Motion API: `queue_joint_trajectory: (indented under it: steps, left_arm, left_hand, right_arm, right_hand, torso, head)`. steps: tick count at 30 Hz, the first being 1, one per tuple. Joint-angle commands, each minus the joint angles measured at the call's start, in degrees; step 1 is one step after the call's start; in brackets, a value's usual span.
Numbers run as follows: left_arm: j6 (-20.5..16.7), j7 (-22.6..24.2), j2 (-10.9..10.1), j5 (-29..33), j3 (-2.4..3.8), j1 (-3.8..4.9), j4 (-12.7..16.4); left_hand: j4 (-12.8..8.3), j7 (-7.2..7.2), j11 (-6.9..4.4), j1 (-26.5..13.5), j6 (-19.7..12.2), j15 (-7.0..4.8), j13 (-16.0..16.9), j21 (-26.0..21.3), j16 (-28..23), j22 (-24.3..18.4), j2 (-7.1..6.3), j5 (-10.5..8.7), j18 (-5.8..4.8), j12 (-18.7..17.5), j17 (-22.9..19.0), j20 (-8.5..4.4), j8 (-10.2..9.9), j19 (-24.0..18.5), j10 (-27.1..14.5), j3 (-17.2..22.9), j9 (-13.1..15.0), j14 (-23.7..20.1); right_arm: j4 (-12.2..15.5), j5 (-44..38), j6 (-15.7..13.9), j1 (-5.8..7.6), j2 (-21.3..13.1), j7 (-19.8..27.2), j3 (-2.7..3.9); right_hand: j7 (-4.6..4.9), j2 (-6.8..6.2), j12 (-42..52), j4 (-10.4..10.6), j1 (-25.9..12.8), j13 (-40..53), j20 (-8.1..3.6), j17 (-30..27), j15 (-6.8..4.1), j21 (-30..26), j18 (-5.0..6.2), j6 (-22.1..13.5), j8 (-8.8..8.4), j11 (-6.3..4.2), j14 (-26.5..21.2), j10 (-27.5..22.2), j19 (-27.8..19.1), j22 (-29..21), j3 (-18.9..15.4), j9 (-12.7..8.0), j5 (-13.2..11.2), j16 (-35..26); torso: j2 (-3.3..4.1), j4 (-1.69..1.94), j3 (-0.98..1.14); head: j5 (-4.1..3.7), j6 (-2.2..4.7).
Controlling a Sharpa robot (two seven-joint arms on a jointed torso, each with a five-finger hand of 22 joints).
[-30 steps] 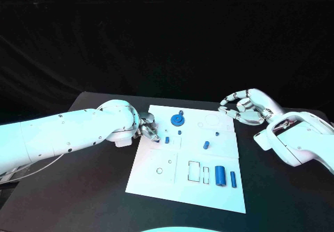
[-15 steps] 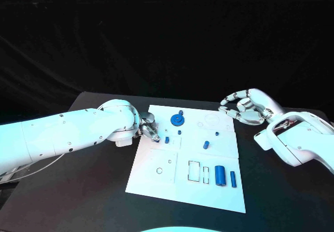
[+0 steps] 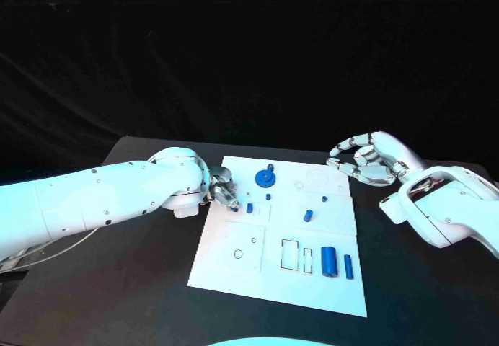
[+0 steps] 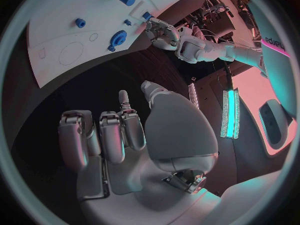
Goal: Assemble the parts on the task board
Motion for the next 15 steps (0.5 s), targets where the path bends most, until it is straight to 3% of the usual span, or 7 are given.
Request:
queue_joint_trajectory:
  steps: [1,15]
  left_arm:
    - [2.2,-0.3,0.3,0.3,-0.19,-0.27,0.1]
    - [2.1,-1.3,0.8,0.3,-0.2,-0.27,-0.3]
  left_hand:
    - [0.4,-0.31,0.05,-0.7,0.5,-0.4,0.1,0.2,0.2,2.5,0.07,-0.26,-1.04,0.3,15.1,-0.2,-0.3,0.2,0.5,-0.7,-0.1,5.8]
    - [3.4,-0.44,-0.06,-2.0,1.3,-0.51,0.8,0.3,0.2,3.0,-0.2,-0.43,-1.14,0.7,15.1,-0.3,-0.4,0.5,0.8,-5.8,-1.2,5.8]
  right_arm:
    - [0.1,-0.5,0.0,-0.03,0.0,0.1,0.0]
    - [0.2,-0.5,-0.2,-0.03,-0.1,0.2,0.01]
  right_hand:
    - [-0.2,0.16,-0.1,-0.1,-0.5,7.5,-0.58,11.2,-0.41,-0.3,0.51,-0.3,0.36,-0.39,5.2,0.0,2.5,11.9,-0.3,0.1,0.2,-0.3]
    - [-0.21,-0.03,-0.1,-0.2,-0.4,7.6,-0.6,11.2,-0.41,-0.3,0.52,-0.4,0.42,-0.4,5.2,0.1,2.5,11.9,-0.5,0.1,-0.2,-0.4]
  torso:
    - [-0.02,0.02,-0.01]
    - [-0.03,0.02,-0.04]
  head:
    - [-0.05,-0.09]
    - [-0.1,-0.01]
